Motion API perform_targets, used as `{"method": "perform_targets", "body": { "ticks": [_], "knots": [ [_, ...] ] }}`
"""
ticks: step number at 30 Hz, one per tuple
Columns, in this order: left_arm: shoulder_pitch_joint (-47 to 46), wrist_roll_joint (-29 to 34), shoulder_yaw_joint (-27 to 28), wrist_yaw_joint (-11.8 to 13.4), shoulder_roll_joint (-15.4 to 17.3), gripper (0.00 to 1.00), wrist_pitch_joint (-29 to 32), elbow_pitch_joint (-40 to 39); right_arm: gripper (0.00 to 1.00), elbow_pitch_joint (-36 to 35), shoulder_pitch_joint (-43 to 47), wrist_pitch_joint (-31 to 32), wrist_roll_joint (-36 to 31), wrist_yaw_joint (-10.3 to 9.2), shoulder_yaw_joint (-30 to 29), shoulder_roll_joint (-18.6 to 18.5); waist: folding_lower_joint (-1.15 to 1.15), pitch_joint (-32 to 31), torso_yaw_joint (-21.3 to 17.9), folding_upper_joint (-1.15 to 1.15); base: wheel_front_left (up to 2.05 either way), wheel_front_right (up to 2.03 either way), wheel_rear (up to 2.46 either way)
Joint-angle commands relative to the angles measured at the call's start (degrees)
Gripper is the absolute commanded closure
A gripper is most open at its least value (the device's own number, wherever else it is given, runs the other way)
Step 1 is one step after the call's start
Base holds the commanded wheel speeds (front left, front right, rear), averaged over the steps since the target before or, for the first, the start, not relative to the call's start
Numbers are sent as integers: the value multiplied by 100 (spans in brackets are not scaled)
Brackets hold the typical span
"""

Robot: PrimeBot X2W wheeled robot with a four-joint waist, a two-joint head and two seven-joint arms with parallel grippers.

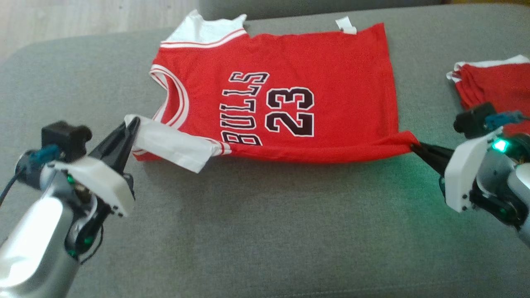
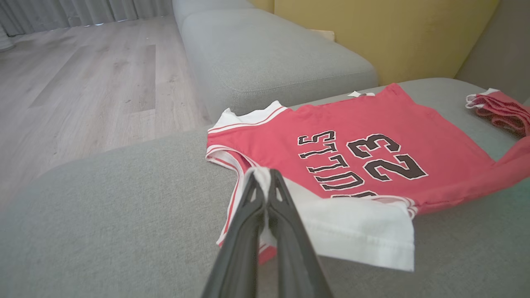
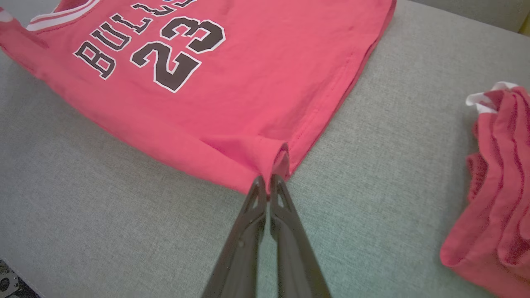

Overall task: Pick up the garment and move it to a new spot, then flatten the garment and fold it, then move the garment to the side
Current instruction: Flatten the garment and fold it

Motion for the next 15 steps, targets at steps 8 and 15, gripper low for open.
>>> {"method": "perform_targets", "body": {
  "ticks": [8, 15],
  "knots": [
    [-1134, 265, -6, -197, 44, 100, -21, 716, 100, 308, -468, 106, -164, -5, -47, 220, 0, 351, -134, 0, 0, 0, 0],
    [-1766, 355, -112, -275, -103, 100, -204, 1490, 100, 634, -749, 47, -194, -5, 3, 470, 0, 558, -186, 0, 0, 0, 0]
  ]
}}
